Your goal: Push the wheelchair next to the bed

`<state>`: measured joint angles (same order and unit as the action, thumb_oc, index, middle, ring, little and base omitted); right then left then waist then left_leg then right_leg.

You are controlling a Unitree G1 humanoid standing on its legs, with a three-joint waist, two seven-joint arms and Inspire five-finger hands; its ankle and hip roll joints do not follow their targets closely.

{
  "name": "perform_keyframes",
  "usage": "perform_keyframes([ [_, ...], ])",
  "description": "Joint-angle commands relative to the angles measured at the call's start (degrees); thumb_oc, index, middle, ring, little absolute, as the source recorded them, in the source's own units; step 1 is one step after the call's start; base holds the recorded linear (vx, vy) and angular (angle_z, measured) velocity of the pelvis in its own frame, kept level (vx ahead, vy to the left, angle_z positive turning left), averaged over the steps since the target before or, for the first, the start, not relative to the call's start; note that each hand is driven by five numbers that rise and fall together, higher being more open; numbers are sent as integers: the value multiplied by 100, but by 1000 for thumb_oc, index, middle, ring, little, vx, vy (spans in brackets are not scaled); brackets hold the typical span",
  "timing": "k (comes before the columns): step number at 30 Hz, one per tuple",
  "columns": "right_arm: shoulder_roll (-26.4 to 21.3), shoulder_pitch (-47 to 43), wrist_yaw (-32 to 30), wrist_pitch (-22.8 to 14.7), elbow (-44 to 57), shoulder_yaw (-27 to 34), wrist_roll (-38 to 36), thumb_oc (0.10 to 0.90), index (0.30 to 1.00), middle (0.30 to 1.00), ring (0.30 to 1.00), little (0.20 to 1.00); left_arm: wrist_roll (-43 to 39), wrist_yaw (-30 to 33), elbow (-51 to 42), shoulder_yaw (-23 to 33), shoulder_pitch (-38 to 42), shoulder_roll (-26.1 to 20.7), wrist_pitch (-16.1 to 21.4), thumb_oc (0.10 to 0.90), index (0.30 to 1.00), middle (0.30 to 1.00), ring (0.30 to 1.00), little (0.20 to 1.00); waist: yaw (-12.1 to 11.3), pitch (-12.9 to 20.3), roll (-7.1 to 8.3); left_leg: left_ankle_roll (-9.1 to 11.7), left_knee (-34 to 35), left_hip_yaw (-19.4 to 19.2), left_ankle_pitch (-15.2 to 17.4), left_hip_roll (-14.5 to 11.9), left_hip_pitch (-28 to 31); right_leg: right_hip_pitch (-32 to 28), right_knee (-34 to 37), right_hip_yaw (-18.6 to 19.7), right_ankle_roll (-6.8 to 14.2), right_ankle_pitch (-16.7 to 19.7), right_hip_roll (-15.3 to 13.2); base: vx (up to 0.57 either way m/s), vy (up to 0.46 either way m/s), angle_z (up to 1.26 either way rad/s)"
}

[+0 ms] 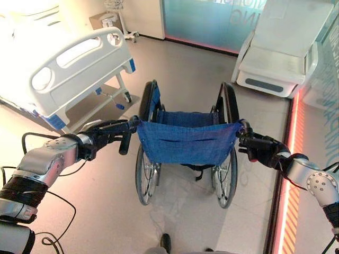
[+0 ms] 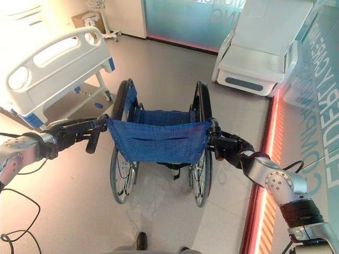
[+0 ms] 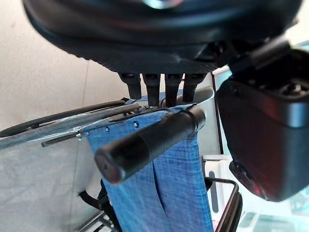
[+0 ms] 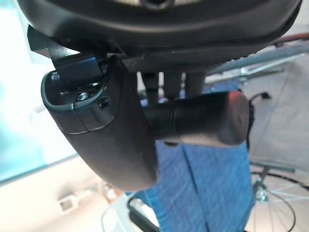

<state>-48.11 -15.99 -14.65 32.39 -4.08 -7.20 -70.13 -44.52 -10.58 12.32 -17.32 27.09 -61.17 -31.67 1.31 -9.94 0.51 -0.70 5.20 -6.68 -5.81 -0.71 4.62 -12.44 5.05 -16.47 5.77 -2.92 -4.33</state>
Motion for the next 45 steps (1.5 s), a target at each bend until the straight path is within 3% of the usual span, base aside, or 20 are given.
perform_keyframes([
  [1, 377, -720, 386, -347, 538, -461, -314, 400, 300, 300, 300, 300, 282, -319, 122, 191, 704, -71, 348, 800, 900, 900, 900, 900, -209, 348, -60, 169, -20, -433, 597, 139, 394, 266, -5, -57, 98, 389, -46, 0, 0, 0],
  [5, 343, -660, 392, -354, 590, -514, -313, 400, 300, 300, 300, 300, 182, -749, 1, 17, 695, -66, 394, 800, 900, 900, 900, 900, -170, 321, -63, 159, -20, -456, 605, 145, 418, 270, -9, -15, 104, 410, -35, 0, 0, 0],
  [6, 344, -618, 431, -357, 612, -529, -301, 400, 300, 300, 300, 300, 87, -909, -132, -35, 662, -18, 378, 775, 862, 862, 862, 862, -154, 321, -67, 155, -20, -470, 610, 142, 427, 271, -5, 5, 99, 413, -30, 0, 0, 0],
  [7, 350, -599, 439, -385, 619, -552, -280, 400, 300, 300, 300, 300, 20, -888, -193, -82, 664, -4, 384, 673, 709, 709, 709, 709, -144, 319, -71, 156, -20, -471, 609, 145, 433, 269, -5, 18, 99, 419, -27, 0, 0, 0],
  [8, 354, -591, 443, -394, 620, -561, -269, 400, 300, 300, 300, 300, -29, -892, -212, -104, 671, 3, 388, 648, 672, 672, 672, 672, -140, 318, -72, 156, -20, -472, 609, 147, 436, 268, -5, 23, 100, 421, -26, 0, 0, 0],
  [9, 368, -574, 475, -413, 608, -582, -250, 400, 300, 300, 300, 300, -139, -869, -243, -160, 695, 41, 411, 571, 556, 556, 556, 556, -131, 316, -74, 157, -20, -478, 609, 148, 444, 263, -5, 33, 100, 425, -23, 31, 13, -2],
  [10, 397, -554, 507, -457, 580, -623, -211, 400, 300, 300, 300, 300, -277, -814, -280, -216, 706, 118, 605, 400, 300, 300, 300, 300, -117, 322, -73, 161, -20, -475, 611, 148, 451, 260, -7, 42, 101, 430, -21, 35, 15, -2],
  [23, 683, -706, 442, -443, 415, -705, -216, 400, 300, 300, 300, 300, -381, 215, -250, -135, 815, 776, 1251, 400, 300, 300, 300, 300, -62, 301, -21, 185, -20, -497, 615, 119, 447, 270, -5, 87, 104, 443, -41, 4, 1, -1],
  [34, 918, -765, 526, -534, 383, -836, 27, 400, 300, 300, 300, 300, 120, 126, -75, -247, 782, 1112, 1238, 400, 300, 300, 300, 300, -66, 268, 10, 167, -20, -476, 605, 131, 438, 287, -5, 119, 104, 454, -43, 0, 0, -2],
  [42, 975, -864, 509, -496, 362, -972, 179, 400, 300, 300, 300, 300, -19, -377, -204, -496, 858, 1179, 842, 400, 300, 300, 300, 300, -66, 225, 9, 152, -20, -511, 602, 128, 488, 265, -34, 113, 98, 460, -48, 0, 0, 0],
  [43, 972, -864, 514, -502, 360, -977, 202, 400, 300, 300, 300, 300, -77, -356, -238, -502, 852, 1187, 792, 516, 474, 474, 474, 474, -68, 222, 6, 151, -20, -508, 601, 129, 489, 262, -34, 111, 99, 460, -48, 0, 0, 0],
  [44, 981, -861, 521, -532, 349, -994, 259, 400, 300, 300, 300, 300, -140, -248, -306, -515, 839, 1218, 723, 726, 789, 789, 789, 789, -70, 214, -1, 151, -20, -510, 602, 129, 497, 255, -36, 105, 101, 462, -47, 0, 0, 0],
  [45, 977, -871, 521, -540, 337, -1005, 267, 400, 300, 300, 300, 300, -245, -157, -315, -530, 845, 1211, 685, 800, 900, 900, 900, 900, -70, 210, -7, 155, -20, -512, 601, 130, 502, 250, -38, 100, 104, 466, -46, 0, 0, 0],
])
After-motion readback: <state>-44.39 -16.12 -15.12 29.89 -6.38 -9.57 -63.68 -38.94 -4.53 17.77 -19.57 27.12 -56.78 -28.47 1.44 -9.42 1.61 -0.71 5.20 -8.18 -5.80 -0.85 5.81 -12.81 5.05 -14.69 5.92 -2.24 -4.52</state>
